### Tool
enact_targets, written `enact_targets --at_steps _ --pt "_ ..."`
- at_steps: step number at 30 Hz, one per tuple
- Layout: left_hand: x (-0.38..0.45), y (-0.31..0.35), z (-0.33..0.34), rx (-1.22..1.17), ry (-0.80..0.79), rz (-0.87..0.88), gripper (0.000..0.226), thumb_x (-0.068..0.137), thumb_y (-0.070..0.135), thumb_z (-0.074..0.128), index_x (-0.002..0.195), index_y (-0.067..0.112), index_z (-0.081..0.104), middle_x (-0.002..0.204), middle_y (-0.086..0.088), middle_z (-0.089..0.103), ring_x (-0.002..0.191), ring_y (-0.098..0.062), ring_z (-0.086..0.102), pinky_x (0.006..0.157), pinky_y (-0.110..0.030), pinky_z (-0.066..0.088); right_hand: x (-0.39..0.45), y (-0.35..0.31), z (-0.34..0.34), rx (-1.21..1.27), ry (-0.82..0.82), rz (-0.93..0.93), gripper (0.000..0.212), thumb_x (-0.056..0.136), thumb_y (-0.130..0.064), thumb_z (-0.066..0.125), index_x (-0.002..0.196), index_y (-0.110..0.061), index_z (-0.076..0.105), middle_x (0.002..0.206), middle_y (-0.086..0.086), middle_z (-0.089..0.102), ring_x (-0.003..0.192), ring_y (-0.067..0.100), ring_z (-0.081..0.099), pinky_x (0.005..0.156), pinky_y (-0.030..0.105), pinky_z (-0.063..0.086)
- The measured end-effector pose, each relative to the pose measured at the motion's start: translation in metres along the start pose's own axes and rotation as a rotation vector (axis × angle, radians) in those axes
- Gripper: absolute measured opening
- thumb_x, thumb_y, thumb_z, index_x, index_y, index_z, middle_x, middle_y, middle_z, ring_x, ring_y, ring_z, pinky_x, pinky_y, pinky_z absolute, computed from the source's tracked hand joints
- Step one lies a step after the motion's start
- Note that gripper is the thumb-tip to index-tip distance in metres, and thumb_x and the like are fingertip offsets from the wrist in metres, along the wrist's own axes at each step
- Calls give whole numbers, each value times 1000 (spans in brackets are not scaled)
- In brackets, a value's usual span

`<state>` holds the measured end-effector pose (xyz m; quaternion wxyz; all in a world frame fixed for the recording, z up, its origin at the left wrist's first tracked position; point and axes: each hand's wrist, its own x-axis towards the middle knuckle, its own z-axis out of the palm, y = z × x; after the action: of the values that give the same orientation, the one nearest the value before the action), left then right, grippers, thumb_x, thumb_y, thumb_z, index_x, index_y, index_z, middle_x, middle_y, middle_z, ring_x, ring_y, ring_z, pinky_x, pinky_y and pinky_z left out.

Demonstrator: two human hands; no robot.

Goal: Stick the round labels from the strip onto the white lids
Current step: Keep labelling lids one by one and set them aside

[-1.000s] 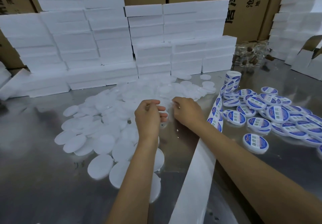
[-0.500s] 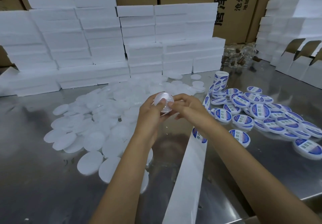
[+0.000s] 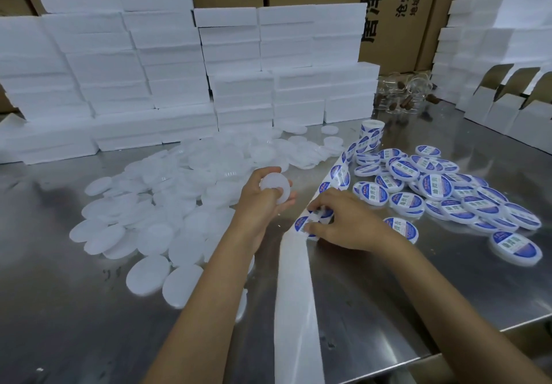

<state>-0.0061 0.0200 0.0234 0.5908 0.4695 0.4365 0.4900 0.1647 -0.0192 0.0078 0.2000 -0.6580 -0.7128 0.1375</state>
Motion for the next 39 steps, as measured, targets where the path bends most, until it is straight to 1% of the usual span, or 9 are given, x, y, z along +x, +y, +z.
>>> enact_targets --at_steps 4,11,16,20,23,27,32,35,39 --pt "2 1 0 6 21 -42 41 97 -12 38 114 17 60 110 -16 67 100 -34 70 81 -33 62 0 -9 14 32 59 -40 35 83 -51 73 111 -31 66 111 -15 56 107 8 49 96 32 37" --pt "2 -2 -2 48 -42 -71 38 99 -6 41 126 14 60 116 -21 67 97 -31 71 79 -34 62 -7 -15 27 176 157 -71 18 82 -35 77 96 -27 68 93 -15 57 91 7 48 91 34 41" --pt "4 -5 1 279 -54 -44 34 100 3 43 114 26 65 128 -11 60 112 -31 65 90 -45 60 -12 -18 29 311 214 -111 18 81 -23 77 92 -26 65 90 -16 60 88 2 50 75 16 39" --pt "6 -7 0 375 -57 -42 32 99 9 44 110 29 67 117 -2 63 99 -23 69 80 -38 62 -15 -24 25 371 293 -176 17 81 -10 75 88 -20 64 88 -11 59 86 5 51 71 9 38" --pt "7 -8 -3 404 -76 -26 31 96 10 48 107 29 69 110 0 67 93 -22 71 78 -38 61 -15 -30 20 632 318 -118 16 81 -3 75 86 -15 66 85 -6 64 74 5 54 67 16 44" --pt "7 -5 -3 411 -85 -29 31 95 9 47 102 29 70 104 2 69 85 -18 70 66 -29 56 -16 -29 10 1016 391 27 19 85 2 72 89 -14 62 86 0 70 75 9 63 63 23 53" --pt "3 -1 -7 43 -85 -176 29 99 6 40 112 9 66 108 -27 68 84 -39 72 68 -42 63 -9 -24 -2 1156 383 119 19 85 0 71 98 -11 62 94 6 75 78 12 69 65 23 56" --pt "4 1 -8 -198 -82 -223 27 99 14 50 117 1 66 114 -26 70 92 -39 72 75 -44 64 6 -32 -8 1114 291 109 19 84 -1 72 94 -14 63 84 -2 76 70 9 68 60 20 53" --pt "5 1 -8 -273 -113 -228 40 104 20 39 127 -3 62 121 -27 69 102 -33 70 86 -45 61 18 -49 15 1077 261 82 26 81 5 71 86 -18 61 74 -8 70 67 5 66 60 18 53"
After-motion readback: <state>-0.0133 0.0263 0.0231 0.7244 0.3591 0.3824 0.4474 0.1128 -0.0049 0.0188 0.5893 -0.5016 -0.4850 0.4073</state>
